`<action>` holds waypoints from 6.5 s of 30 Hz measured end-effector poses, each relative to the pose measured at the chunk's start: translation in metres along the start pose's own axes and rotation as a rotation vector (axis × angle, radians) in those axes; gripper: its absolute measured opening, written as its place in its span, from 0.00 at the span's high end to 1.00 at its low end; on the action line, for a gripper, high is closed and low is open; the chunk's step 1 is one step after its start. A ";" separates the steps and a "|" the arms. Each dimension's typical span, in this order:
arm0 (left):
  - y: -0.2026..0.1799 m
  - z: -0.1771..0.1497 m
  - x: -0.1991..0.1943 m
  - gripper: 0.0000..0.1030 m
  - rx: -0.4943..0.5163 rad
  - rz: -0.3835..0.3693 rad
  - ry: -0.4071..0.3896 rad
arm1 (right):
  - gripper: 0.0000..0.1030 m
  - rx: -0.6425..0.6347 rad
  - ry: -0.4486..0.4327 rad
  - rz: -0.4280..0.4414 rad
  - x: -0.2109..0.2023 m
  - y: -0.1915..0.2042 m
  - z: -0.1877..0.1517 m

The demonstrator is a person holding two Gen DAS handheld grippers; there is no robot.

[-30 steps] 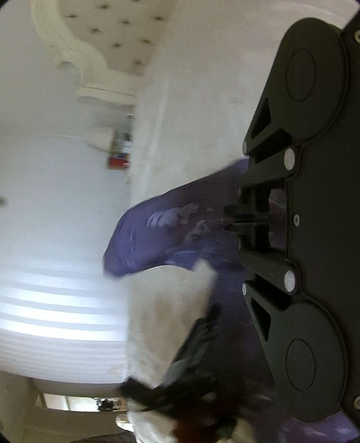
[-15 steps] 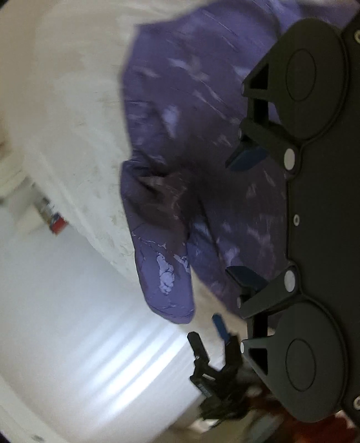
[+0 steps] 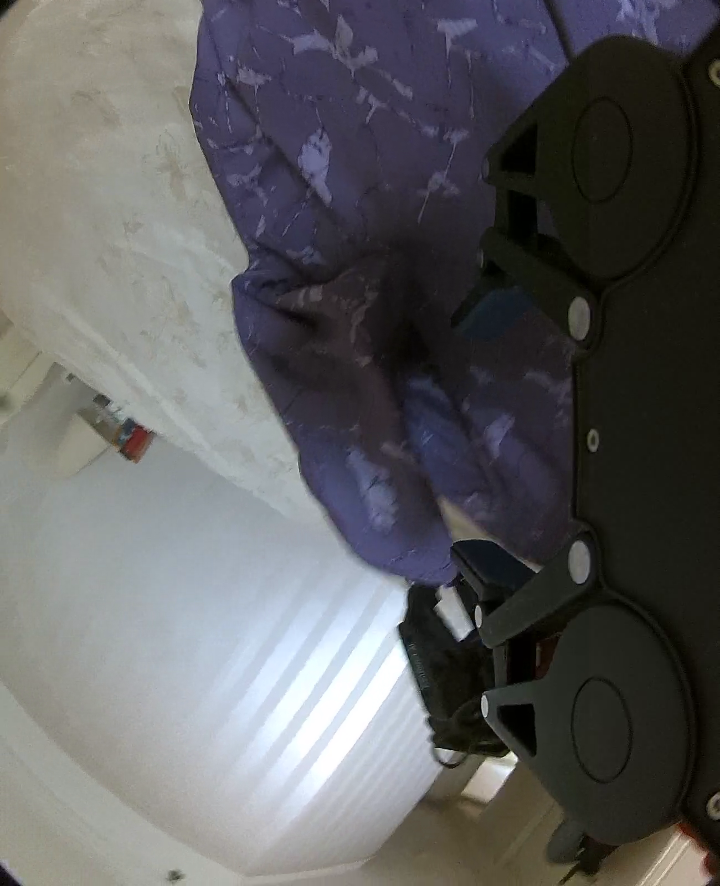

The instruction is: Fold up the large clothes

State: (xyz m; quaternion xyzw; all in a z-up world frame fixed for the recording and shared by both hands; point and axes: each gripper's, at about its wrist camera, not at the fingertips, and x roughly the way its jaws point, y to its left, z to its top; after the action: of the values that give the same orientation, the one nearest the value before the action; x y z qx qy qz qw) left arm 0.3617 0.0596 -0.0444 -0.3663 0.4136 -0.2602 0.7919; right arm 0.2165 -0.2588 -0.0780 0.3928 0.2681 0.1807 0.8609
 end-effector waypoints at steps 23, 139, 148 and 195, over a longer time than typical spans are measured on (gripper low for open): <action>0.020 -0.103 0.014 0.85 0.216 0.167 0.096 | 0.12 -0.047 0.012 -0.316 0.043 -0.015 0.032; 0.029 -0.244 -0.235 0.00 0.367 0.474 0.064 | 0.01 -0.174 0.018 -0.586 -0.256 0.046 -0.173; 0.042 -0.264 -0.232 0.00 0.343 0.496 0.160 | 0.00 -0.297 0.022 -0.622 -0.243 0.053 -0.196; -0.030 -0.054 -0.210 0.93 0.140 -0.017 -0.272 | 0.87 0.046 -0.357 -0.059 -0.209 0.047 -0.004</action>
State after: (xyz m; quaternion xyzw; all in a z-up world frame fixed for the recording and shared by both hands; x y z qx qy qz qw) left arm 0.2033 0.1720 0.0562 -0.3455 0.2799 -0.2432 0.8621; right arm 0.0443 -0.3365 0.0228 0.4301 0.1266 0.0765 0.8906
